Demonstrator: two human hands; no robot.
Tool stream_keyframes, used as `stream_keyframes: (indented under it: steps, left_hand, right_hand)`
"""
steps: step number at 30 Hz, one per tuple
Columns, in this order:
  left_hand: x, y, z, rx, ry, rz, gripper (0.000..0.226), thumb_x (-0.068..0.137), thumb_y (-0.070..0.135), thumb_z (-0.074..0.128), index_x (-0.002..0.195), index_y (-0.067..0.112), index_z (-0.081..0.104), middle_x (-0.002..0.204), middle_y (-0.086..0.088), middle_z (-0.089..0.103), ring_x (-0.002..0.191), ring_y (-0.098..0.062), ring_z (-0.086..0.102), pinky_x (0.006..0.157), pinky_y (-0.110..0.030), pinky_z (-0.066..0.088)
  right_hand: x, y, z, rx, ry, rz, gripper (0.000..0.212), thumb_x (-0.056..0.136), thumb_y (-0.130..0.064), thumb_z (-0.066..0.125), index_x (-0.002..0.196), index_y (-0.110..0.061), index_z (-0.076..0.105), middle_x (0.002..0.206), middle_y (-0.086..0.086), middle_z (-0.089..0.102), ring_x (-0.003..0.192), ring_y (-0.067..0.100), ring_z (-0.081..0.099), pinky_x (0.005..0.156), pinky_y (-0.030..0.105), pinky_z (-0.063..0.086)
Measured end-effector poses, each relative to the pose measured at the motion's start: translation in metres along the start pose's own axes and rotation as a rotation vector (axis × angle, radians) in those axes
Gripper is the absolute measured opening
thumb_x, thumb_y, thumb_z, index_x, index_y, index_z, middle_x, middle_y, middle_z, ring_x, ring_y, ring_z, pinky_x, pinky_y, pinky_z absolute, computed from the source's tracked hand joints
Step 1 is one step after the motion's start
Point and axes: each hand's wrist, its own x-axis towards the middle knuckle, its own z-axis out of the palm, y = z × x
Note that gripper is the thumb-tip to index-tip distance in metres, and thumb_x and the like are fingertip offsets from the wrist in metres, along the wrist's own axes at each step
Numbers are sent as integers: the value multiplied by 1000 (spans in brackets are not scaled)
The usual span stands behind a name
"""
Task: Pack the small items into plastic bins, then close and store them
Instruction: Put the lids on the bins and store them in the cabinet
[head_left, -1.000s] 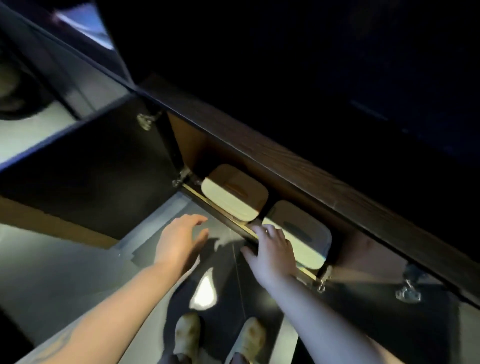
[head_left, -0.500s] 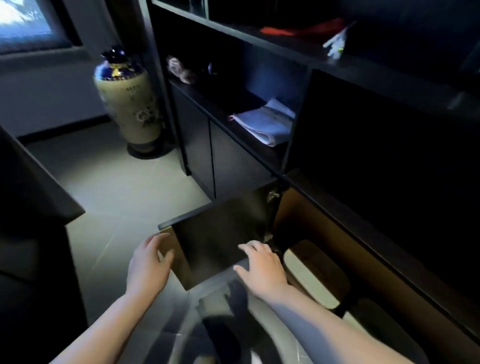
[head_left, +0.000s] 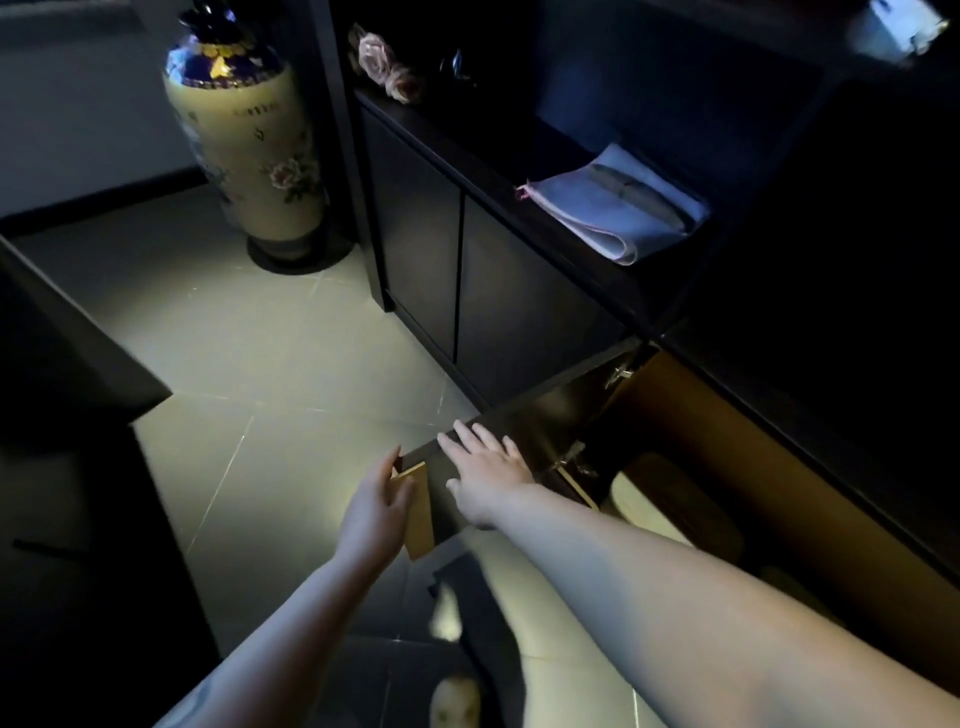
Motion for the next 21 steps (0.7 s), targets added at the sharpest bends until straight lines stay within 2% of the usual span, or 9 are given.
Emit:
stream_keyframes:
  steps: [2, 4, 6, 9, 12, 14, 16, 19, 21]
  left_hand:
    - [2, 0, -4, -20, 14, -7, 44, 94, 25, 54, 138, 21, 47, 132, -4, 56, 121, -17, 52, 101, -35, 43]
    - [3, -3, -7, 12, -36, 10, 33, 91, 25, 60, 124, 20, 61, 117, -2, 66, 106, -12, 60, 94, -31, 47]
    - [-2, -6, -4, 31, -162, 23, 29, 88, 20, 66, 117, 20, 66, 101, 2, 71, 92, -9, 66, 88, -34, 52]
    - [-18, -6, 14, 45, -410, 41, 41, 84, 13, 70, 123, 22, 62, 89, 6, 73, 84, -5, 69, 82, -29, 55]
    - [-42, 4, 50, -8, -621, 78, 56, 82, 8, 70, 132, 26, 53, 106, 5, 68, 89, -8, 68, 77, -24, 55]
    - [-59, 14, 78, -6, -712, 146, 68, 81, 8, 71, 137, 34, 42, 123, 5, 56, 98, -13, 65, 83, -28, 56]
    - [-74, 26, 106, 25, -769, 237, 79, 78, 14, 74, 142, 38, 33, 134, 7, 44, 109, -10, 59, 91, -29, 53]
    - [-87, 51, 151, 185, -707, 408, 96, 71, 34, 79, 146, 39, 20, 151, 9, 22, 134, -6, 30, 108, -29, 37]
    - [-93, 68, 179, 348, -620, 565, 102, 68, 46, 78, 144, 42, 11, 157, 8, 6, 140, -10, 13, 111, -31, 28]
  right_hand:
    - [-8, 6, 11, 8, 49, -4, 61, 100, -35, 40, 153, -33, 8, 162, -4, -3, 149, 20, -6, 117, 47, -3]
    - [-24, 15, 21, 40, 115, -28, 59, 100, -36, 39, 152, -35, 12, 162, -7, 1, 149, 16, -3, 117, 44, -3]
    - [-46, 27, 32, 71, 171, -54, 56, 100, -33, 39, 151, -35, 16, 162, -10, 5, 148, 12, -2, 116, 40, -5]
    - [-89, 45, 48, 135, 207, -41, 53, 101, -31, 38, 150, -37, 21, 161, -15, 5, 148, 7, -3, 115, 34, -7]
    - [-136, 68, 62, 212, 223, -6, 51, 102, -34, 38, 150, -38, 22, 160, -18, 5, 146, 2, -4, 115, 27, -5]
    - [-168, 84, 71, 266, 250, 54, 52, 101, -39, 41, 150, -37, 25, 159, -19, 6, 144, -2, -5, 115, 23, -4]
    - [-198, 98, 80, 321, 275, 148, 52, 99, -42, 44, 149, -35, 31, 159, -19, 14, 145, 0, 3, 113, 22, 0]
    - [-237, 116, 95, 435, 339, 344, 47, 97, -41, 49, 143, -35, 42, 153, -16, 31, 141, 7, 25, 110, 21, 14]
    - [-258, 129, 105, 506, 370, 462, 45, 95, -39, 52, 140, -34, 46, 147, -15, 40, 135, 9, 36, 108, 21, 25]
